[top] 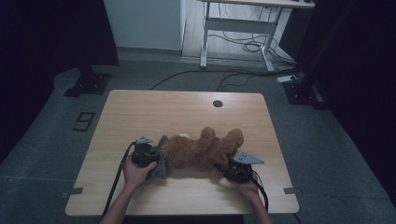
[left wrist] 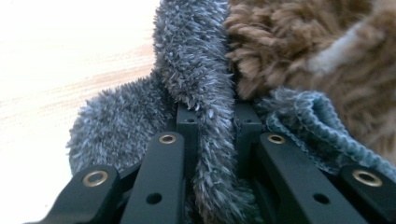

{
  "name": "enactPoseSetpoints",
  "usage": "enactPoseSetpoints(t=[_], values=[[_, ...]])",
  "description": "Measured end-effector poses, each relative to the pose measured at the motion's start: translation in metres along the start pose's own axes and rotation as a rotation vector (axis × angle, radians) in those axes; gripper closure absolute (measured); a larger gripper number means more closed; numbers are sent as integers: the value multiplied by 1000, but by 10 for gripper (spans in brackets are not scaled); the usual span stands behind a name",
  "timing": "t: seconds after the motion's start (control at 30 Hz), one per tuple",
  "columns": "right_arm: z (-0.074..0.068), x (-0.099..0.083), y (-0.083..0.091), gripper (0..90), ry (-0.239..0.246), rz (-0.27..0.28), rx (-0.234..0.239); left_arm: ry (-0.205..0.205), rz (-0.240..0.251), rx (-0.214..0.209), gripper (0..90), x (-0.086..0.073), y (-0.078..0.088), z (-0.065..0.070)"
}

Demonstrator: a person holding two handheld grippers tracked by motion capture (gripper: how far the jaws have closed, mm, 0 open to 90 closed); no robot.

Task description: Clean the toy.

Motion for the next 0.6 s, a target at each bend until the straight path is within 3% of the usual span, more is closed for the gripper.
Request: enactPoseSetpoints(t=[0.13, 0.17, 0.2, 0.3, 0.47, 0.6], values=[[2, 16, -6, 593, 48, 8, -42, -1, 21, 7, 783, 15, -1, -3], [4, 21, -10, 593, 55, 10, -54, -8, 22, 33, 783, 25, -4, -7], [4, 21, -10, 593, 55, 10, -54, -8, 22, 33, 783, 25, -4, -7], [19, 34, -28, 594, 54, 25, -98, 42, 45, 21, 783, 46, -14, -23], [30, 38, -36, 592, 41, 26, -80, 39, 38, 8, 775, 50, -8, -33], [29, 33, -32, 587, 71, 5, -64, 35, 83, -8, 768, 53, 8, -31]])
Point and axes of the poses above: each handheld gripper's, and its own axes: y roughly backward along the jaws, x roughly out of its top, z roughly to its right, the point moved 1 cm from there along -y, roughly forward along the jaws, and after that the axes turned 8 degrees about -z, right-handed, at the moved point
